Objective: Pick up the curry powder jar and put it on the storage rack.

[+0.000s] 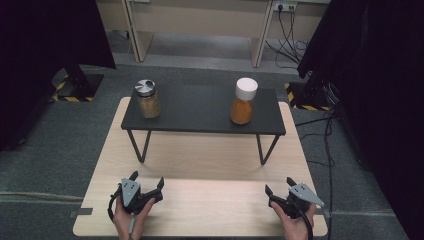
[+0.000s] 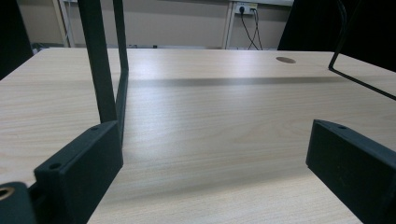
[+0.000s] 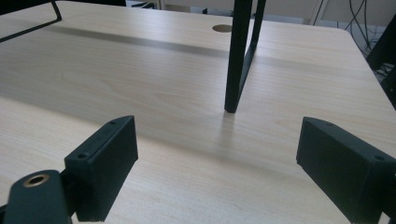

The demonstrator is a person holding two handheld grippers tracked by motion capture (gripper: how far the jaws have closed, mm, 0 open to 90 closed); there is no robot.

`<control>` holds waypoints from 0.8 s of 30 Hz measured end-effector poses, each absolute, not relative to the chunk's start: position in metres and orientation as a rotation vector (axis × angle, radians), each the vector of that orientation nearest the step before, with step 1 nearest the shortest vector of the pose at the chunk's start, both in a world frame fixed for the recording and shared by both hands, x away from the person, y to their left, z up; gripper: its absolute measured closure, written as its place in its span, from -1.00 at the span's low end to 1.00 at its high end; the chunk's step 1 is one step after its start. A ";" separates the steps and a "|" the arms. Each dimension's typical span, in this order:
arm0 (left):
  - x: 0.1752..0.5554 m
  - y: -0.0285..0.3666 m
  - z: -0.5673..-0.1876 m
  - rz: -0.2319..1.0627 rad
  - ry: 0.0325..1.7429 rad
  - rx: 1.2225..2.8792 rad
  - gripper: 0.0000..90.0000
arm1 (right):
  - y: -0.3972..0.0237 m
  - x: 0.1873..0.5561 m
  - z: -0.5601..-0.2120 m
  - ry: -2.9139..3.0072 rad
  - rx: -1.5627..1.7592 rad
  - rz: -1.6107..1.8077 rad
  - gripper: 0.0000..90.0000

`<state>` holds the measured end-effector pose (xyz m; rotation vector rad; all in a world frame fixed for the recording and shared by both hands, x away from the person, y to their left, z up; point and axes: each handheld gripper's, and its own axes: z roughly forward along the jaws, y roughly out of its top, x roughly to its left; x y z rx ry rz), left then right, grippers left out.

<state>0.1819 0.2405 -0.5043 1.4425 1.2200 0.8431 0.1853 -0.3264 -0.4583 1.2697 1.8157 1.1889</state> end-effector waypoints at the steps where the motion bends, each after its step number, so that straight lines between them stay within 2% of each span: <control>1: 0.182 0.240 -0.504 0.843 1.220 1.443 -0.94 | -0.326 0.185 -0.459 1.819 1.268 1.186 -0.72; 24: 0.182 0.243 -0.504 0.843 1.221 1.443 -0.94 | -0.309 0.187 -0.451 1.924 1.238 1.211 -0.72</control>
